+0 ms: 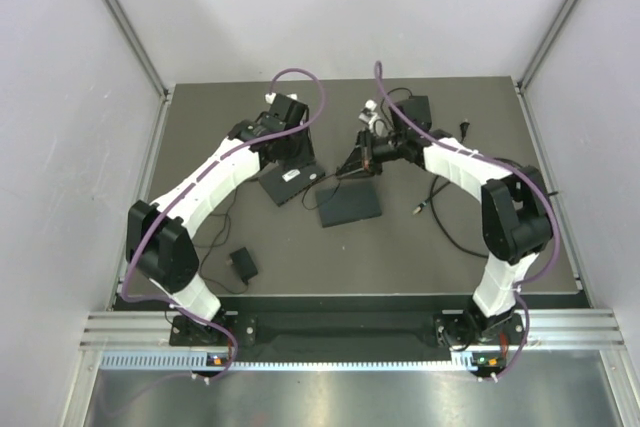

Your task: Pull the plug from the switch port

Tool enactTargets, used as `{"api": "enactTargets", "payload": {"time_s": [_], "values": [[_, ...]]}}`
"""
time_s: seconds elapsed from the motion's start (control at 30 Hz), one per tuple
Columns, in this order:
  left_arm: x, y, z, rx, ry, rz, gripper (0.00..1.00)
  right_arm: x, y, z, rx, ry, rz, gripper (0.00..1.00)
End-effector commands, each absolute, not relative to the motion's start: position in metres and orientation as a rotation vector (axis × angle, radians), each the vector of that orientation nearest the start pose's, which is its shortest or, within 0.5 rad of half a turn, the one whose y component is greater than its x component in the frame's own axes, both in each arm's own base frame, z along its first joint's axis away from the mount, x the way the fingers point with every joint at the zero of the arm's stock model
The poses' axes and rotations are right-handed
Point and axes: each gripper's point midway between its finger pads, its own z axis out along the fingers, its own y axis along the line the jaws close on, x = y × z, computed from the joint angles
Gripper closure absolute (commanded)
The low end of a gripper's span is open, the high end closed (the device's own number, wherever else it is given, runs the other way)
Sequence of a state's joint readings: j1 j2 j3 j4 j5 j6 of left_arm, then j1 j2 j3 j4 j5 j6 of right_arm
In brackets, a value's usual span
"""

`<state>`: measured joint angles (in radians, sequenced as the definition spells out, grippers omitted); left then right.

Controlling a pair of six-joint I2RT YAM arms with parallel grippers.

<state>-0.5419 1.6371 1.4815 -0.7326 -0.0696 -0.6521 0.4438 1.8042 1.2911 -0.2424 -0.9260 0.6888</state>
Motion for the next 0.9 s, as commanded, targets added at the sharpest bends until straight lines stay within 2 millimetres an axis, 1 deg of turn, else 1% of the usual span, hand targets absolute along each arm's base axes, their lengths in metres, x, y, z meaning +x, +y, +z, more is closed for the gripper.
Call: {"api": "enactTargets", "payload": {"time_s": [0.0,0.07,0.1,0.13,0.17,0.2,0.23,0.27,0.3,0.33,0.37,0.4,0.43,0.47,0.5,0.53,0.6,0.67,0.7,0.73,0.77,0.8,0.83,0.87], "values": [[0.362,-0.228,0.208,-0.175,2.41,-0.468,0.59,0.35,0.293,0.221,-0.143,2.322,1.57,1.0],[0.361,-0.228,0.208,-0.173,2.416,-0.484,0.59,0.361,0.275,0.221,-0.091,2.327,1.526,1.0],[0.36,-0.228,0.207,-0.179,2.42,-0.489,0.59,0.372,0.255,0.217,-0.032,2.339,1.488,1.0],[0.359,-0.23,0.206,-0.177,2.426,-0.5,0.59,0.373,0.241,0.211,0.004,2.396,1.426,1.0],[0.359,-0.232,0.206,-0.175,2.424,-0.517,0.59,0.377,0.228,0.208,0.027,2.411,1.384,1.0],[0.358,-0.233,0.203,-0.176,2.429,-0.524,0.59,0.385,0.206,0.208,0.081,2.415,1.333,1.0],[0.359,-0.234,0.201,-0.172,2.432,-0.527,0.59,0.388,0.192,0.206,0.092,2.431,1.263,1.0],[0.359,-0.235,0.201,-0.17,2.433,-0.53,0.59,0.392,0.18,0.207,0.12,2.429,1.226,1.0],[0.359,-0.236,0.201,-0.166,2.435,-0.535,0.59,0.399,0.16,0.212,0.17,2.409,1.18,1.0],[0.36,-0.237,0.2,-0.163,2.436,-0.537,0.59,0.406,0.148,0.216,0.195,2.393,1.127,1.0],[0.36,-0.238,0.197,-0.159,2.445,-0.537,0.59,0.408,0.14,0.217,0.226,2.395,1.099,1.0],[0.362,-0.238,0.197,-0.157,2.441,-0.542,0.59,0.411,0.131,0.221,0.25,2.383,1.071,1.0],[0.363,-0.24,0.195,-0.153,2.446,-0.541,0.59,0.42,0.115,0.227,0.294,2.357,1.02,1.0],[0.365,-0.241,0.196,-0.151,2.443,-0.542,0.59,0.422,0.106,0.23,0.316,2.346,0.989,1.0],[0.362,-0.247,0.196,-0.124,2.458,-0.582,0.59,0.427,0.097,0.232,0.345,2.335,0.928,1.0],[0.363,-0.248,0.194,-0.122,2.465,-0.582,0.59,0.432,0.093,0.241,0.355,2.312,0.898,1.0],[0.365,-0.249,0.196,-0.112,2.469,-0.584,0.59,0.441,0.076,0.25,0.415,2.272,0.822,1.0],[0.364,-0.25,0.194,-0.111,2.475,-0.588,0.59,0.451,0.063,0.272,0.431,2.201,0.76,1.0],[0.364,-0.25,0.192,-0.109,2.478,-0.591,0.59,0.462,0.053,0.286,0.454,2.146,0.707,1.0],[0.362,-0.25,0.19,-0.109,2.486,-0.595,0.59,0.467,0.049,0.294,0.462,2.115,0.69,1.0],[0.36,-0.249,0.186,-0.107,2.498,-0.592,0.59,0.474,0.043,0.298,0.48,2.096,0.678,1.0],[0.358,-0.249,0.184,-0.103,2.507,-0.592,0.58,0.483,0.038,0.315,0.487,2.047,0.662,1.0],[0.355,-0.248,0.183,-0.095,2.518,-0.592,0.58,0.488,0.034,0.322,0.49,2.027,0.65,1.0],[0.353,-0.247,0.18,-0.09,2.526,-0.585,0.58,0.495,0.03,0.321,0.497,2.022,0.634,0.99]]}}
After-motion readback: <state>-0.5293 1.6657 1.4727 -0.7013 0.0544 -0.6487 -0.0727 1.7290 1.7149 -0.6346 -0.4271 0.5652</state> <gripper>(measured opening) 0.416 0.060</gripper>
